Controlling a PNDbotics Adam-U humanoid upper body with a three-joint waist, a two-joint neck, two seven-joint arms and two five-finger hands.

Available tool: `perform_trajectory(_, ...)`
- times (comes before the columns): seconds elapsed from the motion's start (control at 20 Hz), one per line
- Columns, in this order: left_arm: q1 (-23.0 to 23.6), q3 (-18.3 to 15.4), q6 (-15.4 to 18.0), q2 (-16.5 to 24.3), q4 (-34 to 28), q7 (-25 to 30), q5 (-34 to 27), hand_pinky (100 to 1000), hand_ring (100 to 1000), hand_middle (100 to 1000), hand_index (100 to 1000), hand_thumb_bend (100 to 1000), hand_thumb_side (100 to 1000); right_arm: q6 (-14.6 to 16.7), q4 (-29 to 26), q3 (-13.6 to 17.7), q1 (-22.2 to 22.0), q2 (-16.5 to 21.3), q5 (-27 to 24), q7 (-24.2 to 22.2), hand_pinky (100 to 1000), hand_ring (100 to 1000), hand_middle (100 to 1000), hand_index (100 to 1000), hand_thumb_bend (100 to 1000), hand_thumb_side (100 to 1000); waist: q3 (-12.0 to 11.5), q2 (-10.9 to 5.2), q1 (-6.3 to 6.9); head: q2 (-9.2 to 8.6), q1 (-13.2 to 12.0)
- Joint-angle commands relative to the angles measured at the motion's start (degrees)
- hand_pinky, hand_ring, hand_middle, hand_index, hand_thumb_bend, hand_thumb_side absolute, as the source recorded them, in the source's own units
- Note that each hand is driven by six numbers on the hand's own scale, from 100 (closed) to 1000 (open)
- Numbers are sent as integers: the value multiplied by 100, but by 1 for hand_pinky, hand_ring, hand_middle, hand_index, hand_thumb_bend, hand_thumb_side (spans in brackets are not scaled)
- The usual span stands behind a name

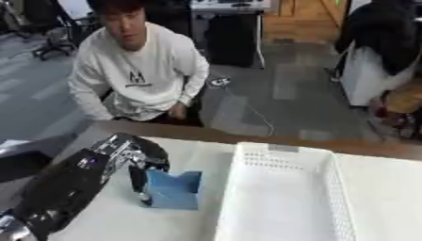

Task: Pick up objects on the table and place them in the box.

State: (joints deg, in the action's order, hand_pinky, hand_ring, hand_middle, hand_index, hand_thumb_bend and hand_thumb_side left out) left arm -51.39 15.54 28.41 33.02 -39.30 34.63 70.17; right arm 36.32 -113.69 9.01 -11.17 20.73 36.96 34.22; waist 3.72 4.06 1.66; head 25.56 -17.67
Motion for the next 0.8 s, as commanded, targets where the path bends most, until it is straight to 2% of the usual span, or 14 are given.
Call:
perform_trajectory(0.05, -74, -41, 1695, 118, -31, 1710, 111, 233, 340, 477, 700, 482, 603, 1565, -90, 49, 39, 133, -21, 1570, 100, 290, 225, 362, 100, 675, -3, -69, -13, 14, -73)
perform_trajectory(0.1, -75, -48, 1670, 126, -60, 1666, 99, 129, 231, 365, 604, 261, 773, 1565, -90, 49, 37, 131, -20, 1572, 100, 290, 224, 362, 100, 675, -4, -69, -13, 16, -74)
perform_trajectory(0.2, -65, -41, 1618, 147, -131, 1511, 72, 100, 121, 251, 506, 192, 825, 1565, -90, 48, 36, 130, -14, 1576, 100, 290, 224, 361, 100, 675, -7, -69, -13, 17, -76)
perform_trajectory(0.35, -54, -10, 1675, 176, -259, 1189, 18, 100, 100, 100, 418, 156, 863, 1565, -90, 46, 33, 126, -5, 1583, 100, 290, 224, 361, 100, 675, -10, -68, -13, 18, -83)
perform_trajectory(0.55, -48, 20, 1835, 217, -363, 871, -7, 100, 100, 100, 383, 155, 849, 1565, -90, 44, 31, 125, 5, 1591, 100, 290, 224, 361, 100, 675, -10, -69, -12, 16, -90)
perform_trajectory(0.8, -102, -2, 1882, 284, -505, 755, 6, 100, 100, 100, 372, 151, 848, 1565, -90, 45, 27, 126, 11, 1600, 100, 290, 224, 361, 100, 675, -13, -74, -11, 12, -93)
